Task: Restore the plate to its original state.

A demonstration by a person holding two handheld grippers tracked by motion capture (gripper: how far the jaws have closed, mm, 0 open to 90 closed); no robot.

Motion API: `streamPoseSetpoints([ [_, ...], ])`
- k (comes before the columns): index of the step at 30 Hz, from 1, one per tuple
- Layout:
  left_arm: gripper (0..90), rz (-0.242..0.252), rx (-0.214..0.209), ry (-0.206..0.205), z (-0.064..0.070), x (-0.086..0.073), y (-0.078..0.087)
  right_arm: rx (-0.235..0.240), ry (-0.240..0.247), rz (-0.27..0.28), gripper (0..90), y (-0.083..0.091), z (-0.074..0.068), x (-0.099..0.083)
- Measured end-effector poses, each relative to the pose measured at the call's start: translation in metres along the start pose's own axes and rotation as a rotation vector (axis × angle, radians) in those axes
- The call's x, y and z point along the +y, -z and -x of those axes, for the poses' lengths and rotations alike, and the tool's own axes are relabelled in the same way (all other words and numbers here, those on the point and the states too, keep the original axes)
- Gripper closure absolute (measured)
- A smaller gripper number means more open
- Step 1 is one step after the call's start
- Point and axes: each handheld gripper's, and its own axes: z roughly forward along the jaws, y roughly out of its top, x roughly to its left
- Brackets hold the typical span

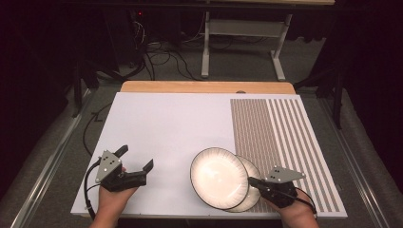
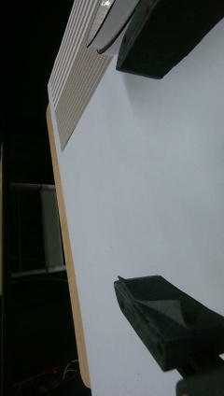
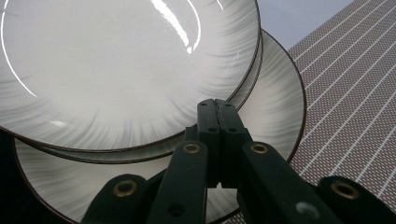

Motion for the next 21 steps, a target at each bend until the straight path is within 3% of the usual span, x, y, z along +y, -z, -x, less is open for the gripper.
streamPoseSetpoints([
  [21,0.3,0.001,0.006,0.006,-0.0026,-0.0007,0.0006,0.003,0.002,0.0,90.0,0.0003,0.0,0.0001],
])
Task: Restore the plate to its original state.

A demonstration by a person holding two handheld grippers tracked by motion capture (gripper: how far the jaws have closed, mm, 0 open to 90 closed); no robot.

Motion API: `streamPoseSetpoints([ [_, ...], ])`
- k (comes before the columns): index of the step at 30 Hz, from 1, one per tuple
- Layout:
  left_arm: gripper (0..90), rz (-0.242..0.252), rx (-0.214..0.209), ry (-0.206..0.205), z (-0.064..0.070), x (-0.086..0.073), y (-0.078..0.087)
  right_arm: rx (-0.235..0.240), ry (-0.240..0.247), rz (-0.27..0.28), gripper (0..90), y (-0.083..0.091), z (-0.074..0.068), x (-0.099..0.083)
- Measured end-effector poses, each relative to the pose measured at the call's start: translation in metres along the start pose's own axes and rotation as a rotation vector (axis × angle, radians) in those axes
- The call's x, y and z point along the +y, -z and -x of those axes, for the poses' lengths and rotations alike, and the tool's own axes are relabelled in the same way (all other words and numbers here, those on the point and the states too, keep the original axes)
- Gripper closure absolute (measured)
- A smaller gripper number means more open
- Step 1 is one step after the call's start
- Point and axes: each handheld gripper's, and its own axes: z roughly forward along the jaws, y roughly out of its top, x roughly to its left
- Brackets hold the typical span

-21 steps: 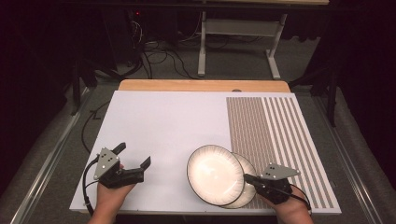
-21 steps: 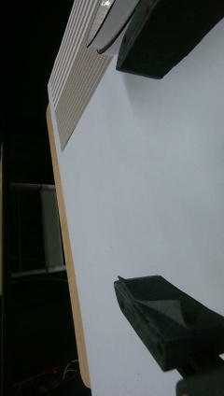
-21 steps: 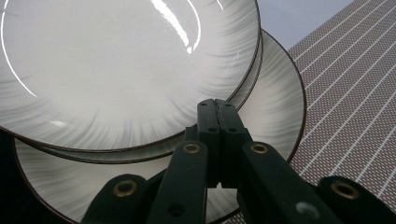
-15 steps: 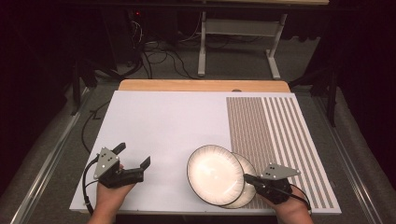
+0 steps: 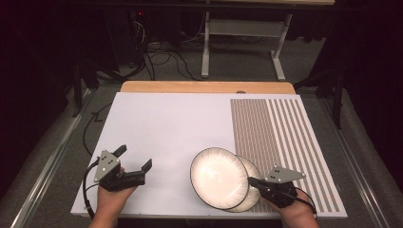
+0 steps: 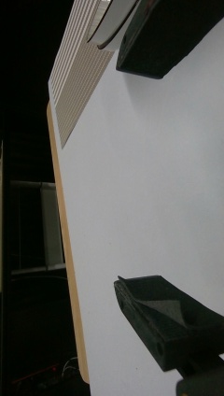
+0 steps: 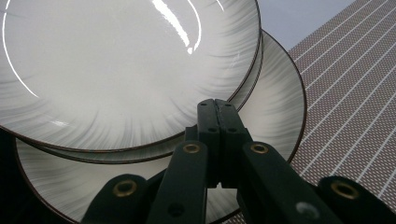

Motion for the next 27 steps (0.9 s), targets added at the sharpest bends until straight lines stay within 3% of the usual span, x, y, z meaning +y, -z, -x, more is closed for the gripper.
streamPoseSetpoints([
  [27,0.3,0.009,0.002,-0.01,0.0006,0.0012,0.0011,0.0,0.002,0.0,90.0,0.0,0.0001,0.0002],
])
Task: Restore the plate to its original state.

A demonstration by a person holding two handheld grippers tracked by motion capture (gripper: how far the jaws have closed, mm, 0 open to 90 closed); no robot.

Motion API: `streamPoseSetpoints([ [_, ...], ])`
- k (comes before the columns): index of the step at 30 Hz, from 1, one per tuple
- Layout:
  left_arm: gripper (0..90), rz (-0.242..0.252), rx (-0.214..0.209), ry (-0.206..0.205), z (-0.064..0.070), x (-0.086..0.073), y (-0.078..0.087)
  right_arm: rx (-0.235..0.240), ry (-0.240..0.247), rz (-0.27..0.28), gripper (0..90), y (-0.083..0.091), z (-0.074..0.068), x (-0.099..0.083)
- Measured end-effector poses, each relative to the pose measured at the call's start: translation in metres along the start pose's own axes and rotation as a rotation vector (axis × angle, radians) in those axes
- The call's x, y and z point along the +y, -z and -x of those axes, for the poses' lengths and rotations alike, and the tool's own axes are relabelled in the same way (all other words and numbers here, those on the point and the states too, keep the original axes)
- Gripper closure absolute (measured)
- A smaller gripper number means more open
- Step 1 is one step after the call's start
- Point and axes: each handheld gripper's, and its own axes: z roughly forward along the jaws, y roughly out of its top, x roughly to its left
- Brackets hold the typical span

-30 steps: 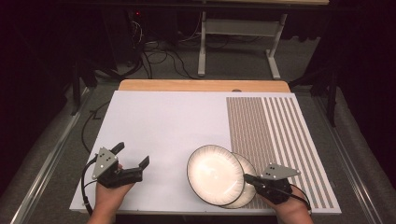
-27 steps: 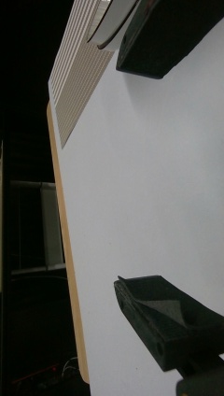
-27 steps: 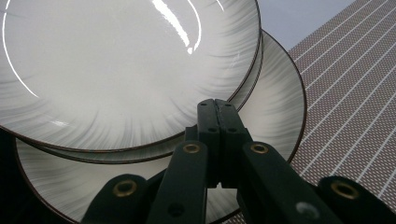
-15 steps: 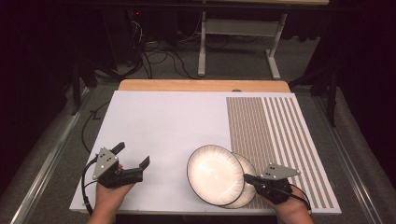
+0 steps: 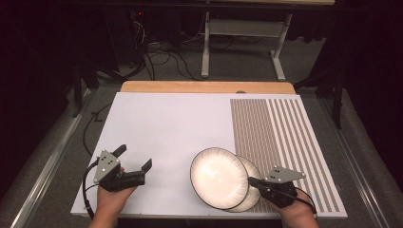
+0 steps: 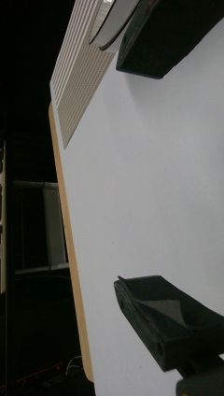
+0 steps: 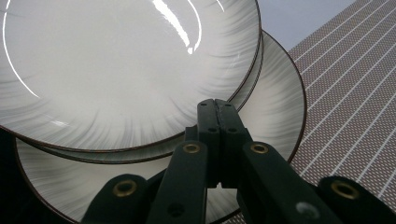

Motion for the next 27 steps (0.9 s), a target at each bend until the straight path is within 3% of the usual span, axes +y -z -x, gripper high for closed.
streamPoseSetpoints([
  [27,0.3,-0.001,-0.009,-0.002,0.0009,-0.0001,-0.0004,-0.011,-0.017,0.008,90.0,0.0042,0.0034,-0.0012],
])
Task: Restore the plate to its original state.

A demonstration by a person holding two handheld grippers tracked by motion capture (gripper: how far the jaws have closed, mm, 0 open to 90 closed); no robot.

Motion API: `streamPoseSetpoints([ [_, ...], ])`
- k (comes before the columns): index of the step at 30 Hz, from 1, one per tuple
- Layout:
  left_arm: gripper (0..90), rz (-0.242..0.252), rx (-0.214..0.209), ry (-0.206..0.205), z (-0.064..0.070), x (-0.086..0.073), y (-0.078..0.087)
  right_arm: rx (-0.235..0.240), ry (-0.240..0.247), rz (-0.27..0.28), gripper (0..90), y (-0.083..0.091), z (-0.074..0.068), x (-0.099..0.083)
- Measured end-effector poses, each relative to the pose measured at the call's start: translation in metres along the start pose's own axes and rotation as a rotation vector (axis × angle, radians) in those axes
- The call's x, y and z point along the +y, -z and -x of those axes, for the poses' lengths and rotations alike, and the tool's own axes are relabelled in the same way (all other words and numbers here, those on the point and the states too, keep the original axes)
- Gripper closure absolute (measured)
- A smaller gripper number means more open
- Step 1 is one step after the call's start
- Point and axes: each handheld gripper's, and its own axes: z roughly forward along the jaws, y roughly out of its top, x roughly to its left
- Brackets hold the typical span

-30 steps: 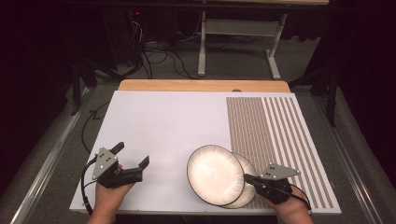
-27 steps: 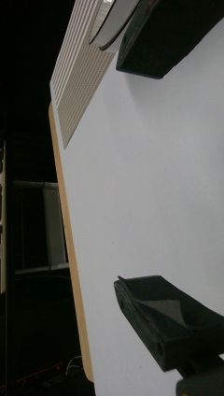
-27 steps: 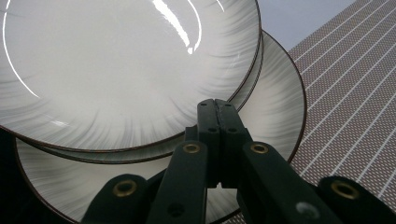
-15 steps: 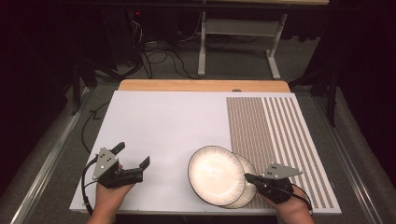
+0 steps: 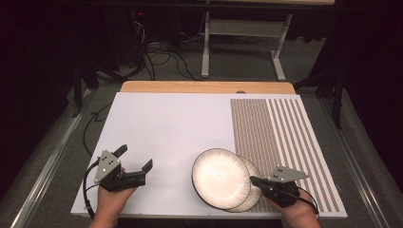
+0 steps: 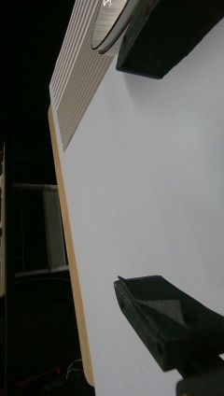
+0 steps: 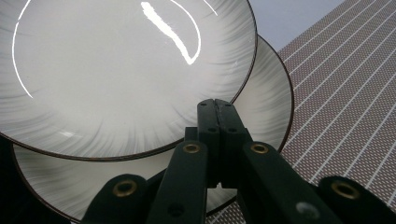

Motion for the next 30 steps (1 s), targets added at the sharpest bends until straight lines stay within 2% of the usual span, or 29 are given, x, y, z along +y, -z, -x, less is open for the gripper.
streamPoseSetpoints([
  [17,0.3,0.002,0.003,0.003,-0.0007,-0.0001,0.0004,-0.002,-0.008,0.003,90.0,0.0014,-0.0003,-0.0005],
  [30,0.3,0.002,0.003,0.003,-0.0006,-0.0002,0.0003,-0.017,-0.034,0.023,90.0,0.0086,0.0067,-0.0029],
])
